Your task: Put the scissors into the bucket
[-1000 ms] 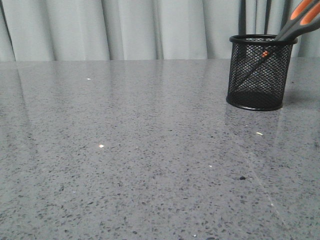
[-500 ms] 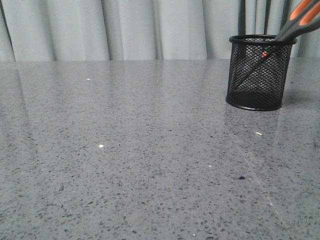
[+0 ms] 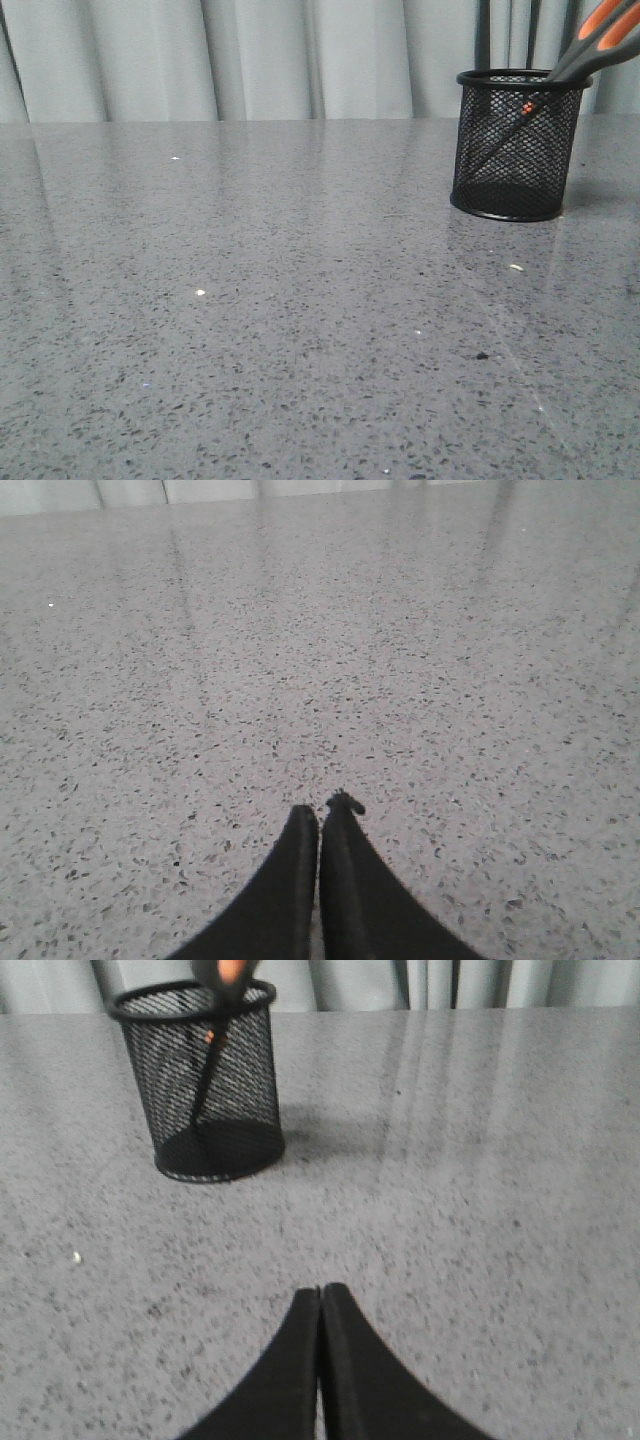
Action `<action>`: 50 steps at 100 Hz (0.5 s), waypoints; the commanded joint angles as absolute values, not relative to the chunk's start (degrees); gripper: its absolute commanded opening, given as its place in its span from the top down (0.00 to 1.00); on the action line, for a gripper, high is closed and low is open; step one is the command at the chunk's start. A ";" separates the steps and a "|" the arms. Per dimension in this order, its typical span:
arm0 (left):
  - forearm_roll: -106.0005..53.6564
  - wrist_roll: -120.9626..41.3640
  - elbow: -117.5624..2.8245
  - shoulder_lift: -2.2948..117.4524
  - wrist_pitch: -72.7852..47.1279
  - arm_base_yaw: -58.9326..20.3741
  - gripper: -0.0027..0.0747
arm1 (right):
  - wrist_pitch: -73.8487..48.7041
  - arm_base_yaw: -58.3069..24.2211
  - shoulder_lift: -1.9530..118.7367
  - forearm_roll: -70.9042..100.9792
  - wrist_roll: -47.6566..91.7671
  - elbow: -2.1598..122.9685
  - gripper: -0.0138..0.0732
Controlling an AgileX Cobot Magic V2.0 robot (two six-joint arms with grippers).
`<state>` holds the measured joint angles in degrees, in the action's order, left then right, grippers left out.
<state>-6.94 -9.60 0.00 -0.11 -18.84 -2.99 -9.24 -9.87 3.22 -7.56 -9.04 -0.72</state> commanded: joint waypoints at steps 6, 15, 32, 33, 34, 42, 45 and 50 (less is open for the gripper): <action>-7.76 -8.88 2.27 -1.72 -16.35 -2.62 0.99 | -11.40 -8.99 -2.09 -6.93 -8.62 -1.13 0.91; -7.76 -8.88 2.27 -1.61 -16.35 -2.62 0.99 | -15.71 -8.90 -1.55 -5.23 -8.62 -1.13 0.91; -7.76 -8.88 2.27 -1.61 -16.35 -2.62 0.99 | -16.88 -8.90 -1.79 -5.23 -4.81 -1.13 0.91; -7.76 -8.88 2.27 -1.61 -16.35 -2.62 0.99 | -16.88 -8.90 -1.80 -5.23 -4.81 -1.13 0.91; -7.76 -8.88 2.27 -1.61 -16.35 -2.62 0.99 | -16.88 -8.90 -1.80 -5.23 -4.81 -1.13 0.91; -7.76 -8.88 2.27 -1.61 -16.35 -2.62 0.99 | -16.88 -8.90 -1.80 -5.23 -4.81 -1.13 0.91; -7.76 -8.88 2.27 -1.61 -16.35 -2.62 0.99 | -16.88 -8.90 -1.80 -5.23 -4.81 -1.13 0.91; -7.76 -8.88 2.27 -1.61 -16.35 -2.62 0.99 | -16.88 -8.90 -1.80 -5.23 -4.81 -1.13 0.91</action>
